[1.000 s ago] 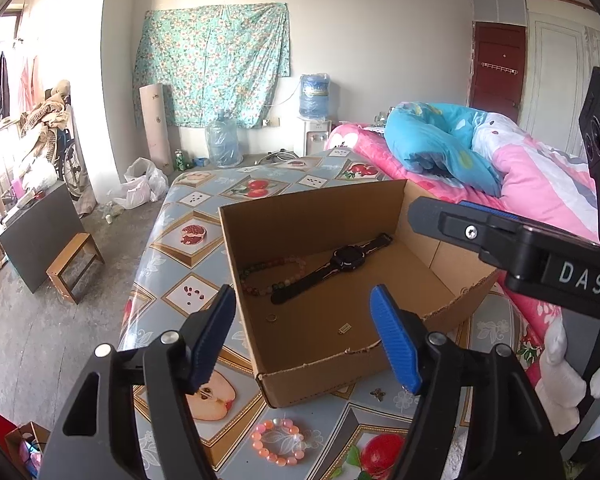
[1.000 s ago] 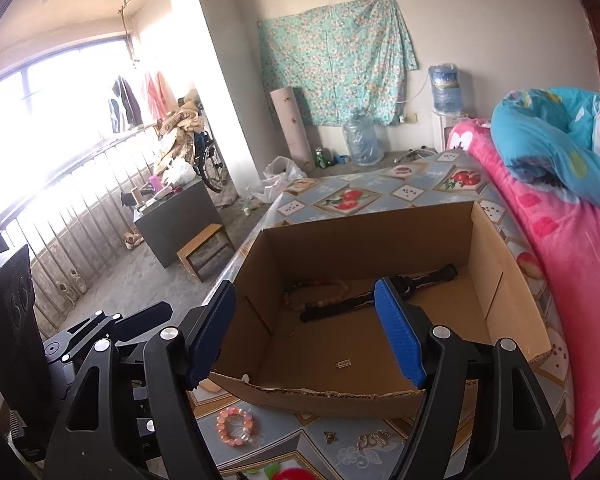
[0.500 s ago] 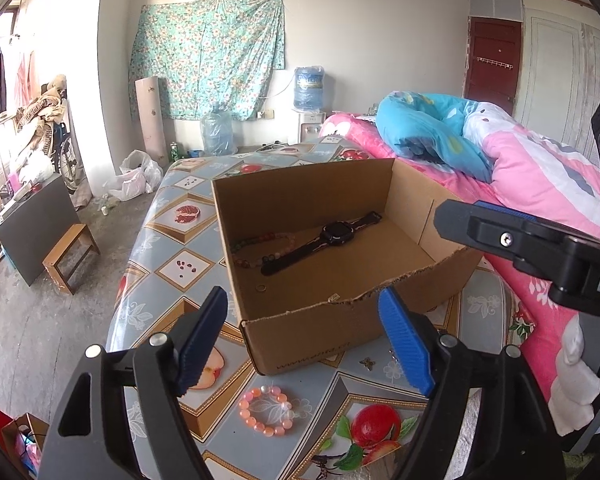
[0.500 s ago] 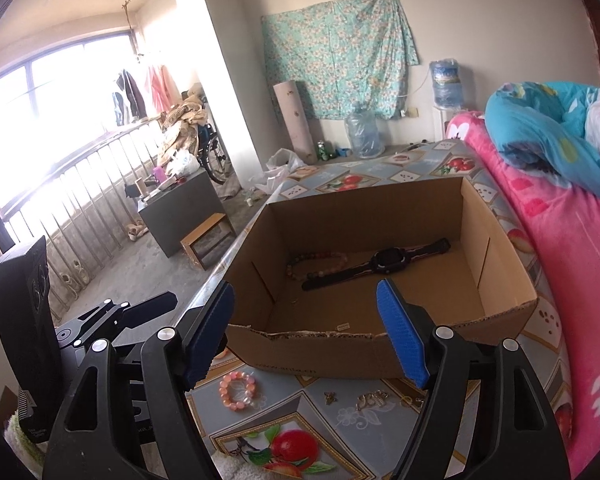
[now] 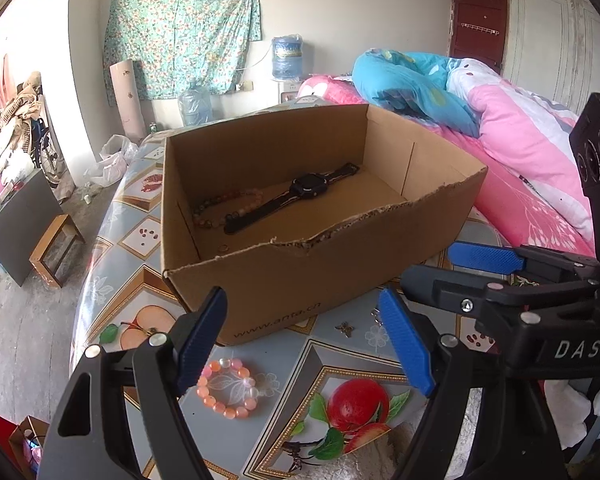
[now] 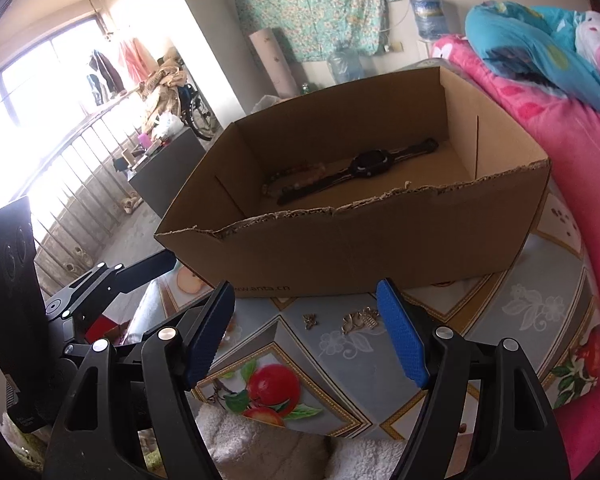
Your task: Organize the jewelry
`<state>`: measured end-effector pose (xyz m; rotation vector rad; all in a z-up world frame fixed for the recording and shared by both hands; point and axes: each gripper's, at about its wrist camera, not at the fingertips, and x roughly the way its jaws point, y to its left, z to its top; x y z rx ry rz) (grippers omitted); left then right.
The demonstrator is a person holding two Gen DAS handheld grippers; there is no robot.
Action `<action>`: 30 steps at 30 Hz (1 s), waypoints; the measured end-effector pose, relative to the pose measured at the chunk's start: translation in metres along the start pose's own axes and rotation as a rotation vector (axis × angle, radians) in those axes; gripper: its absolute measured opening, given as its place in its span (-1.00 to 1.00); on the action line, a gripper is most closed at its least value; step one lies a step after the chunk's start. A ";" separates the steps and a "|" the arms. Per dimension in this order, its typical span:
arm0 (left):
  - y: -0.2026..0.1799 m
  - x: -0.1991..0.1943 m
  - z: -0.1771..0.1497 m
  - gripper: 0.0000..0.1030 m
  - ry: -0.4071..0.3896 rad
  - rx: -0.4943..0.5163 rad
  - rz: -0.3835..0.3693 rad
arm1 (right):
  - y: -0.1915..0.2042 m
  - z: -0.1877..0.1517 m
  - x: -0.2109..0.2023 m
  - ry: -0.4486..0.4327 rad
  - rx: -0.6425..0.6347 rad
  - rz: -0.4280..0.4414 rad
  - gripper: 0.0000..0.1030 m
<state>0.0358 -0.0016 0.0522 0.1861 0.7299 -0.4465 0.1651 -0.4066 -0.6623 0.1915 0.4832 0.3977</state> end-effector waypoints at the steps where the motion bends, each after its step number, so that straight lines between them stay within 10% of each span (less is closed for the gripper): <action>1: 0.000 0.002 0.000 0.48 0.005 0.002 0.001 | -0.001 0.001 0.001 0.002 0.002 -0.001 0.36; 13: -0.001 0.014 0.002 0.48 0.029 0.012 0.020 | -0.015 0.004 0.006 0.021 0.047 -0.031 -0.06; 30: -0.001 0.016 0.006 0.48 0.020 0.017 0.019 | -0.012 0.015 0.011 0.005 0.037 -0.029 -0.16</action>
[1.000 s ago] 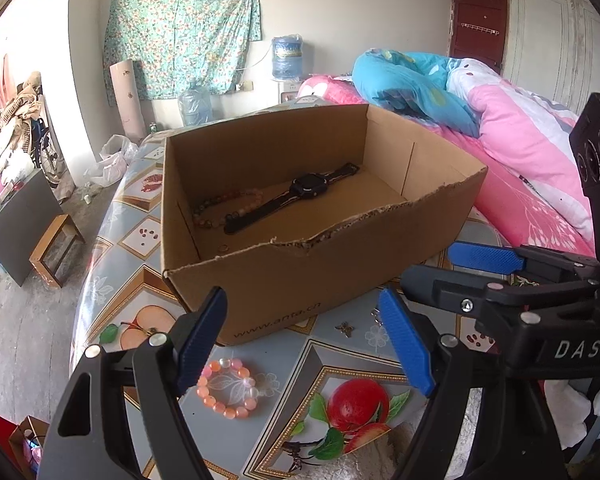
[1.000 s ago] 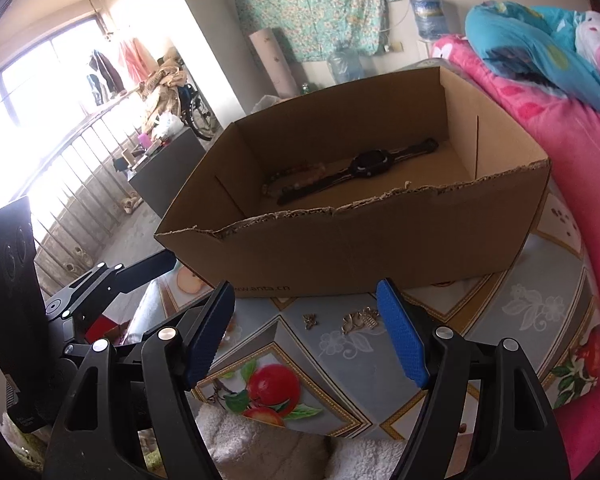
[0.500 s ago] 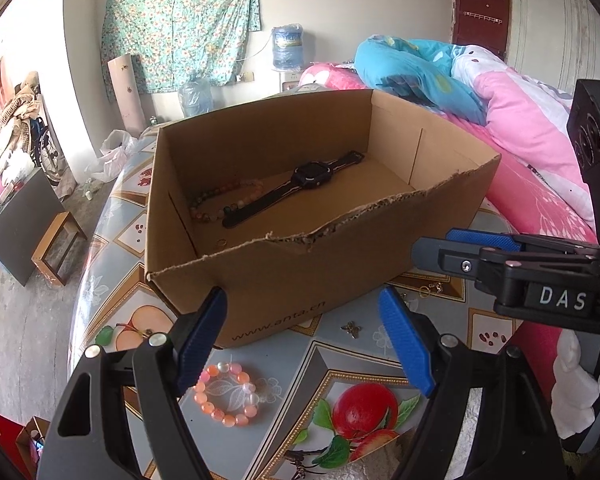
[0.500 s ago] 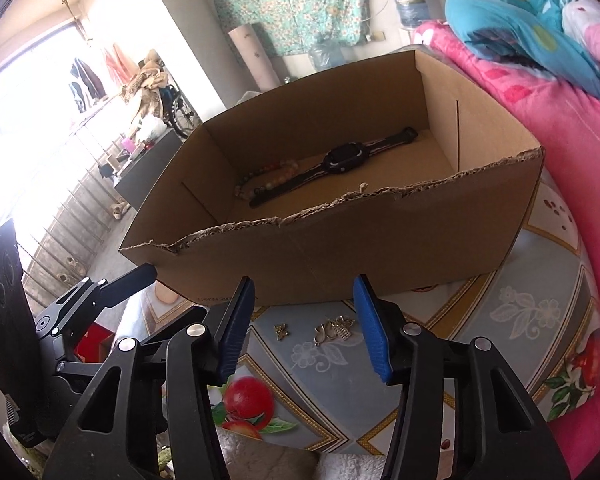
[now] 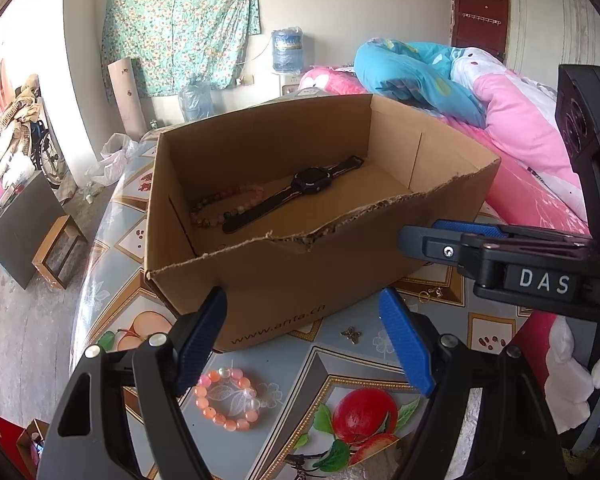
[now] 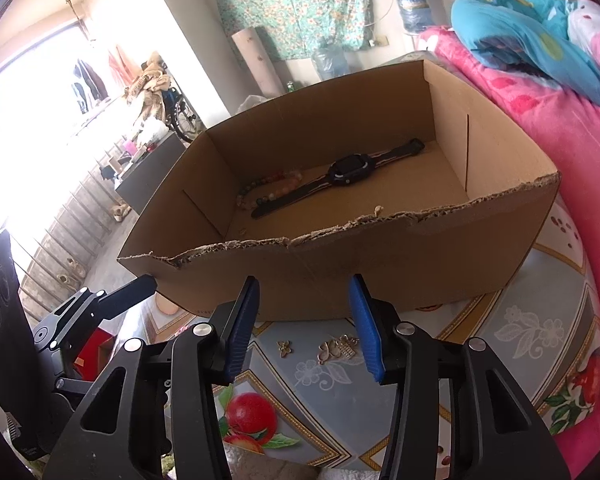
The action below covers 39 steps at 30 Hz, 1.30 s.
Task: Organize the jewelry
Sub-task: 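Move both tools down beside the box toward the small gold charms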
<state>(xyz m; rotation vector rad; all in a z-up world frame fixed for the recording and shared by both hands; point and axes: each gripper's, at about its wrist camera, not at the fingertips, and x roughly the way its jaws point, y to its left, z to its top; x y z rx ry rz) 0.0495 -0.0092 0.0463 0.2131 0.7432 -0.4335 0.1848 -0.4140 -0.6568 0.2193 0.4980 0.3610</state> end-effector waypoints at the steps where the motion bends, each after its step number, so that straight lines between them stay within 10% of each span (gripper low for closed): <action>1: 0.000 0.000 0.000 0.48 -0.001 0.001 0.000 | 0.000 0.001 0.001 -0.001 -0.003 0.001 -0.16; 39: -0.019 0.001 -0.019 0.48 -0.003 0.062 -0.065 | -0.041 -0.017 -0.016 -0.017 -0.035 -0.101 -0.12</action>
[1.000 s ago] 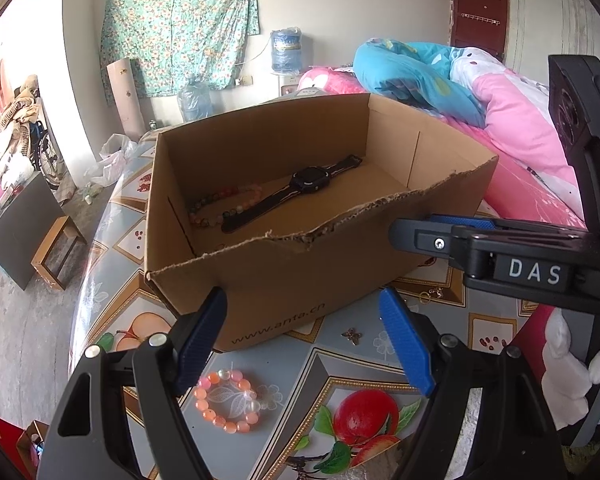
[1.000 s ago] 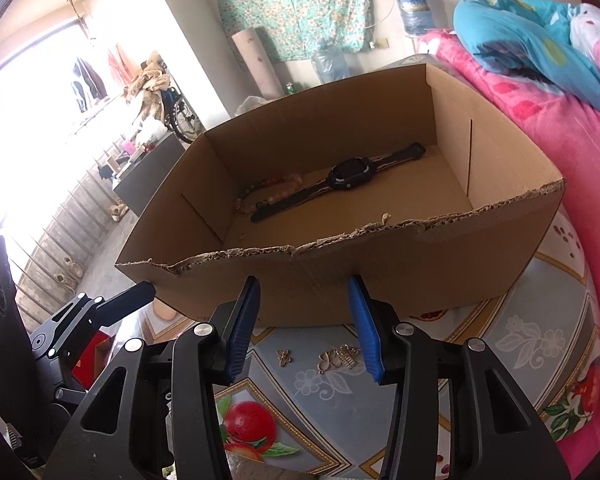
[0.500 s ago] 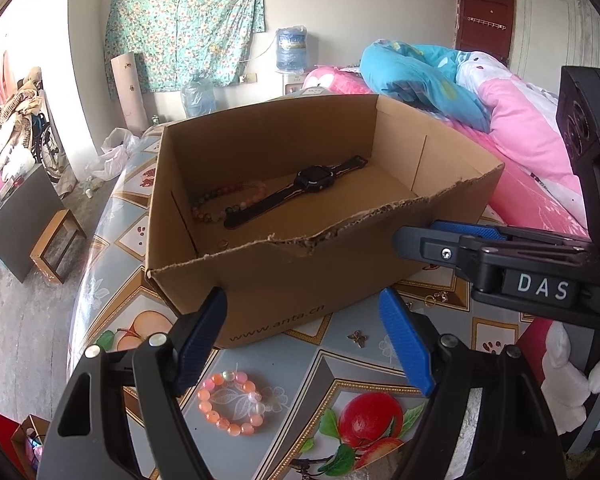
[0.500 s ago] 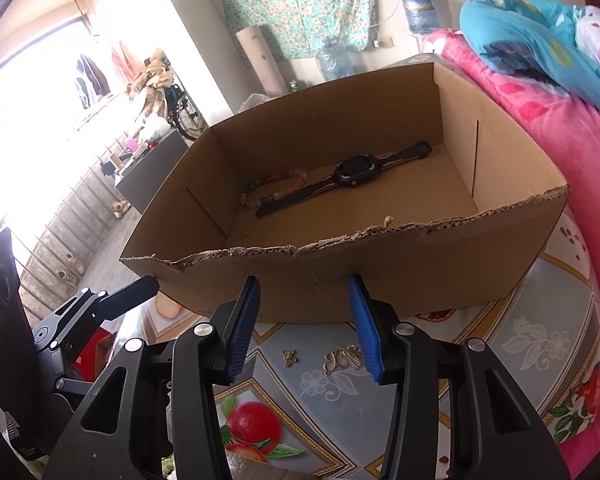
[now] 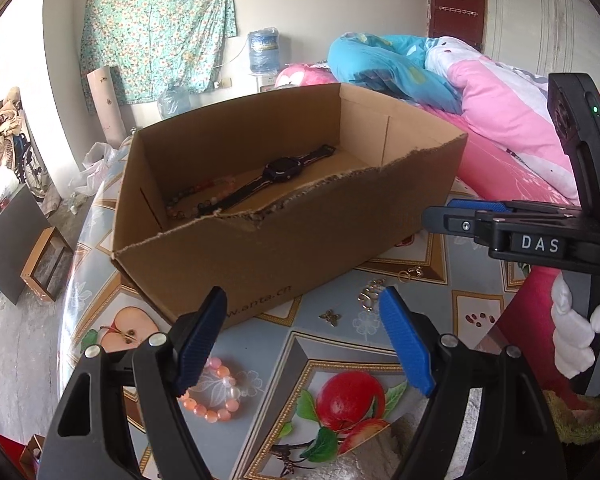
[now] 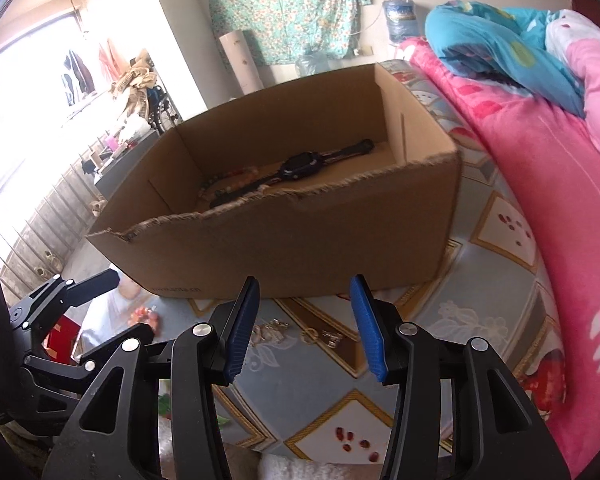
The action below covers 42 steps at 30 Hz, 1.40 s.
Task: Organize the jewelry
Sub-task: 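Move both tools down beside the box toward the small gold charms, then lower the open right tool over the gold butterfly charm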
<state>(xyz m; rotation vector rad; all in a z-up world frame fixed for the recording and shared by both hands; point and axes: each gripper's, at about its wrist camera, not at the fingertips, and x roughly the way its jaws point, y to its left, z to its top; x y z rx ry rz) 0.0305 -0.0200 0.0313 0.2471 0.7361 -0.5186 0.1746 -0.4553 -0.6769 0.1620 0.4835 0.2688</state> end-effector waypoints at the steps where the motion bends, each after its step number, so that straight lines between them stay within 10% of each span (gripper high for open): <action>1: -0.004 0.002 -0.002 0.48 0.002 0.004 -0.011 | -0.005 -0.004 0.000 0.008 0.006 -0.011 -0.12; 9: -0.031 0.023 -0.010 0.35 0.022 0.101 -0.037 | -0.017 -0.031 0.007 0.067 0.047 -0.054 -0.28; 20: -0.019 0.054 -0.012 -0.44 0.070 0.175 -0.010 | 0.000 -0.036 0.013 0.087 -0.005 0.003 -0.32; 42: -0.021 0.078 -0.010 -0.76 0.143 0.200 -0.063 | -0.001 -0.019 0.046 0.133 0.008 0.034 -0.32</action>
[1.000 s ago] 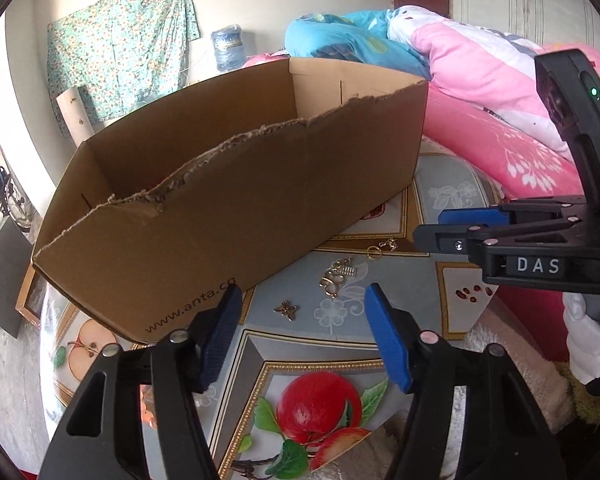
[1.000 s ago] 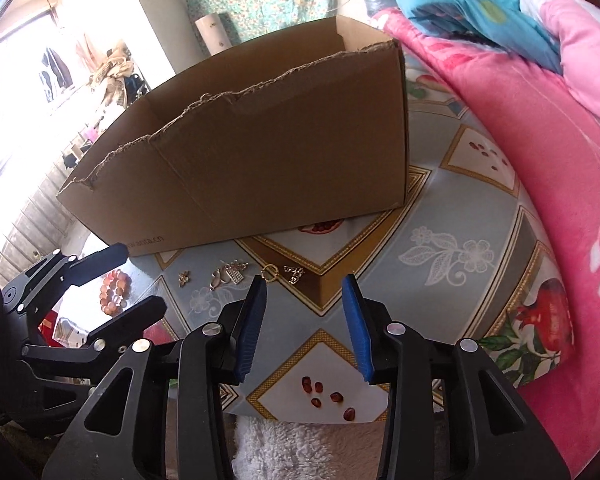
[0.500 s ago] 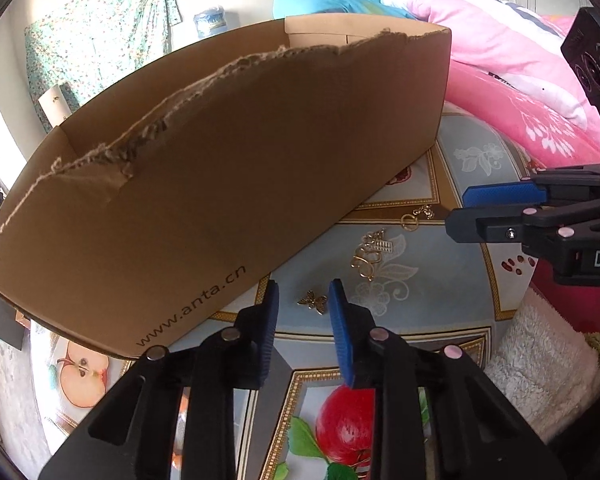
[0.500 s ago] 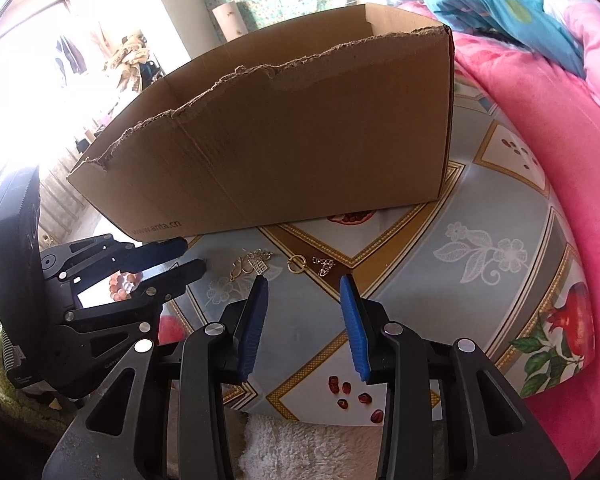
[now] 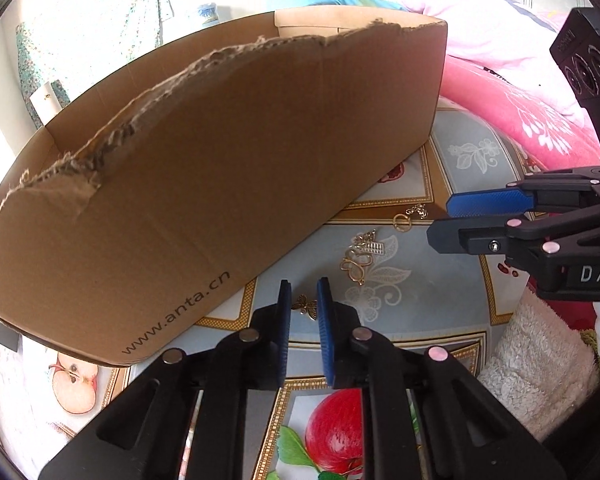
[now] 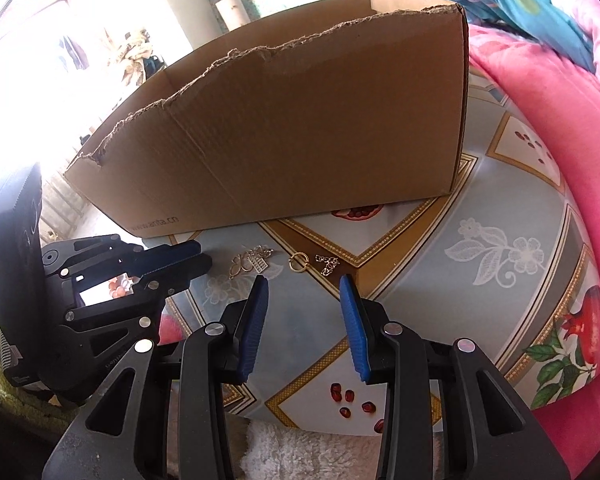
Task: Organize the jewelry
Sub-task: 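Lower the open right tool over the gold butterfly charm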
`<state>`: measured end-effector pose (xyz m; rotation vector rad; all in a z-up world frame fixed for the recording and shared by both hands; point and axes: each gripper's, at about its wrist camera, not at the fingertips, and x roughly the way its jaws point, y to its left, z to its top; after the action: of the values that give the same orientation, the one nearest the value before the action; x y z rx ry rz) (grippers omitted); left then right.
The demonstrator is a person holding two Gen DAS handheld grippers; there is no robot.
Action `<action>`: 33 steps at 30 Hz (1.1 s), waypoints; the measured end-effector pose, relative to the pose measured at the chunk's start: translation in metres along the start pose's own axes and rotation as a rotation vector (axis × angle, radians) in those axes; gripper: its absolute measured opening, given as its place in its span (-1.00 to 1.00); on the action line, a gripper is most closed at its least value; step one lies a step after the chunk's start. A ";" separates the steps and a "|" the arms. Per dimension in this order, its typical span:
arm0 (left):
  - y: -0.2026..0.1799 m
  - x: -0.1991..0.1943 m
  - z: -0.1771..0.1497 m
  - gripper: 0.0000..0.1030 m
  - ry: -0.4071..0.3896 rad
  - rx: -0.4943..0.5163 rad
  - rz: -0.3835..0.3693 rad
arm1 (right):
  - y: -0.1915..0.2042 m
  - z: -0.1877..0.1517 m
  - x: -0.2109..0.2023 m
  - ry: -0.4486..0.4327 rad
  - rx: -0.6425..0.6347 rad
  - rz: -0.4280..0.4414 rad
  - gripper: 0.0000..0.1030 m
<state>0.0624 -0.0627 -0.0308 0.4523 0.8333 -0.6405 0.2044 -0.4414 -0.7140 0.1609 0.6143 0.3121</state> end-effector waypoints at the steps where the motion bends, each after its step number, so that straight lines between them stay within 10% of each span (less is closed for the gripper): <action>1: 0.000 0.000 0.000 -0.76 0.000 0.001 0.001 | 0.000 0.001 0.000 0.001 -0.002 0.003 -0.32; 33: 0.019 -0.014 -0.003 -0.76 -0.033 -0.104 -0.013 | 0.053 0.025 0.044 0.054 -0.147 0.086 -0.32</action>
<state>0.0664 -0.0427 -0.0191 0.3417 0.8349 -0.6121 0.2404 -0.3787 -0.7045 0.0375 0.6364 0.4449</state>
